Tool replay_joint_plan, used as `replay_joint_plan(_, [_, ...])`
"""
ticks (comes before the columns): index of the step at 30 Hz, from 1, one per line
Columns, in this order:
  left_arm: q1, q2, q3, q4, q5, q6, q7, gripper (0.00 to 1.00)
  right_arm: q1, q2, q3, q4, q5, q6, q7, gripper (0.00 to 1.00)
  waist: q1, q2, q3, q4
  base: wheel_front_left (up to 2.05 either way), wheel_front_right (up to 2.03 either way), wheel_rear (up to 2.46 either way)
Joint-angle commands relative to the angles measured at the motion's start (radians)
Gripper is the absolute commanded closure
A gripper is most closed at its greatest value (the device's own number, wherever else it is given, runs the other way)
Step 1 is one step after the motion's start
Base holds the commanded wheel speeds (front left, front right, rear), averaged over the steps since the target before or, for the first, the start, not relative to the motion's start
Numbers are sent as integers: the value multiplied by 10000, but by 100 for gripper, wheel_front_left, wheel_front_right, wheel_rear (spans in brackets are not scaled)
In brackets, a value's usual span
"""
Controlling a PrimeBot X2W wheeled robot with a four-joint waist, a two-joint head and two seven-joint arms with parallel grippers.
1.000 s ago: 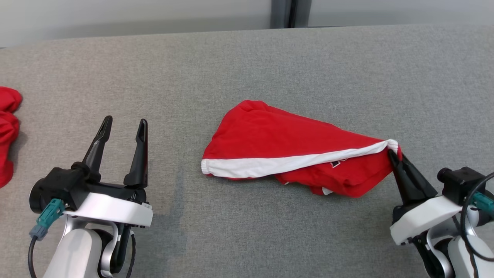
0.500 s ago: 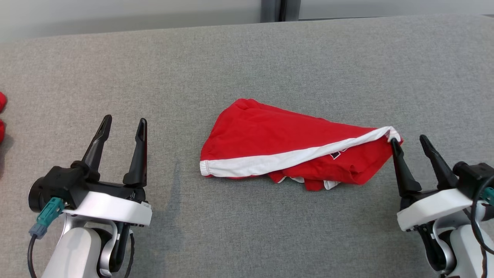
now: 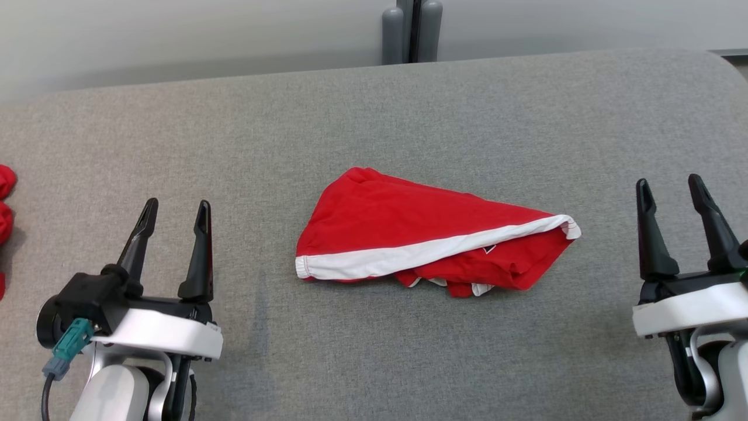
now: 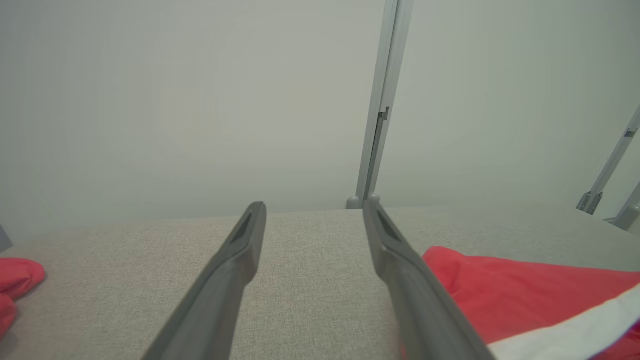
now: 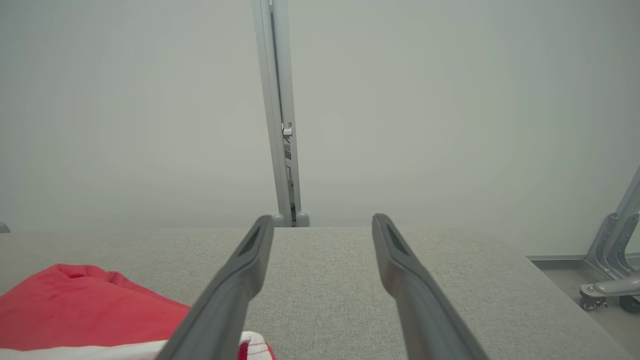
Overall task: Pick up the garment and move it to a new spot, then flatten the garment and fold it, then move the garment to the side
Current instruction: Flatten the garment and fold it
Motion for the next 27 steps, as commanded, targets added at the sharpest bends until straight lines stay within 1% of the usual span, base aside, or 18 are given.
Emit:
replay_joint_plan(1, [90, 14, 56, -42, -64, 81, -19, 0, 185, -9, 22, -140, -73, 3, 112, 0, 0, 0, -110, -60, 0, 0, 0])
replay_joint_plan(5, [494, 42, 53, -152, -95, 224, 61, 0, 527, 129, 232, -657, -72, 3, 440, 0, 0, 0, -314, -106, 0, 0, 0])
replay_joint_plan(10, [793, 109, -12, -291, -93, 302, 202, 0, 725, 197, 369, -796, 84, 3, 561, 0, 0, 0, -325, -111, 0, 0, 0])
replay_joint_plan(22, [785, 207, -82, -368, -162, 362, 297, 0, 655, 257, 356, -873, 172, 3, 566, 0, 0, 0, -282, -55, 0, 0, 0])
replay_joint_plan(27, [445, 255, -203, -435, -51, 333, 410, 0, 548, 269, 382, -903, 195, 3, 557, 0, 0, 0, -142, -31, 0, 0, 0])
